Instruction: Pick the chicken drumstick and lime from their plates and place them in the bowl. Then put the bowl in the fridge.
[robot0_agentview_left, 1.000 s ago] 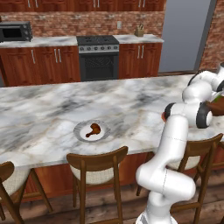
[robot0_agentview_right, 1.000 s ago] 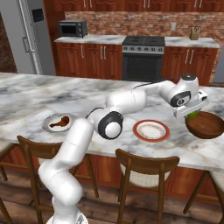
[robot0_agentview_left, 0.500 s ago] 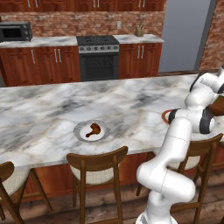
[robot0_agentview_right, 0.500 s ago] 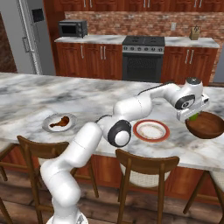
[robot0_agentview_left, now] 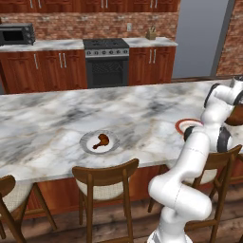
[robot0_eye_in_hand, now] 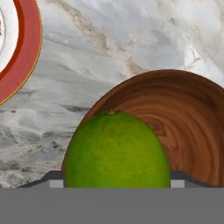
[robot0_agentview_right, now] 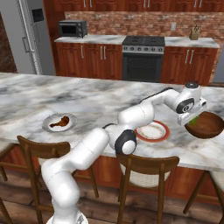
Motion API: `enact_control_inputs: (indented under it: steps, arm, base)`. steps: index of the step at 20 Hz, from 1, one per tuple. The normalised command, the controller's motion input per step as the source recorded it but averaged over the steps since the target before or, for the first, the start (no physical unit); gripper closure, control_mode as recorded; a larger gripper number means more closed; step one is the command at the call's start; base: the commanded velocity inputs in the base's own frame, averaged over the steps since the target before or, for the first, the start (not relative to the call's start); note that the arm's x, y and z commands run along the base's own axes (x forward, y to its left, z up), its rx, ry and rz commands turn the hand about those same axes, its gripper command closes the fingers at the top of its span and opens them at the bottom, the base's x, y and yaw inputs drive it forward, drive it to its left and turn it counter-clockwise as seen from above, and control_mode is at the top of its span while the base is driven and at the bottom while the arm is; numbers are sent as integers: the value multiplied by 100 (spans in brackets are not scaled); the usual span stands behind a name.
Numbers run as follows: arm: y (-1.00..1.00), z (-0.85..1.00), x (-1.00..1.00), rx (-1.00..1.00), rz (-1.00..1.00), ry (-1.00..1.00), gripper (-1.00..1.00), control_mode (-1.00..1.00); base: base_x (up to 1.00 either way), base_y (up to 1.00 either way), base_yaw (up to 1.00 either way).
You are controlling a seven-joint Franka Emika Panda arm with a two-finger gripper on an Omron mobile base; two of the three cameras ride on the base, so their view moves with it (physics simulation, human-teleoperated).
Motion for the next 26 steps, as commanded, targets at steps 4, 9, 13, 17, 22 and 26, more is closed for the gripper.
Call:
enact_control_inputs:
  steps: [4, 9, 13, 17, 22, 26]
  arm:
    - [-15, -3, 28, 0, 5, 16, -100, -100]
    - [-20, 10, 23, 0, 4, 16, -100, -100]
    - [-15, 28, 14, 1, 4, 21, -100, -100]
    - [-9, 33, 2, 19, 0, 15, -100, -100]
    - [0, 51, 1, 21, 0, 3, -100, -100]
    - [2, 81, 2, 16, 0, 0, -100, -100]
  base:
    - [0, 0, 0]
    - [0, 0, 0]
    - [0, 0, 0]
    - [0, 0, 0]
    - [0, 0, 0]
    - [0, 0, 0]
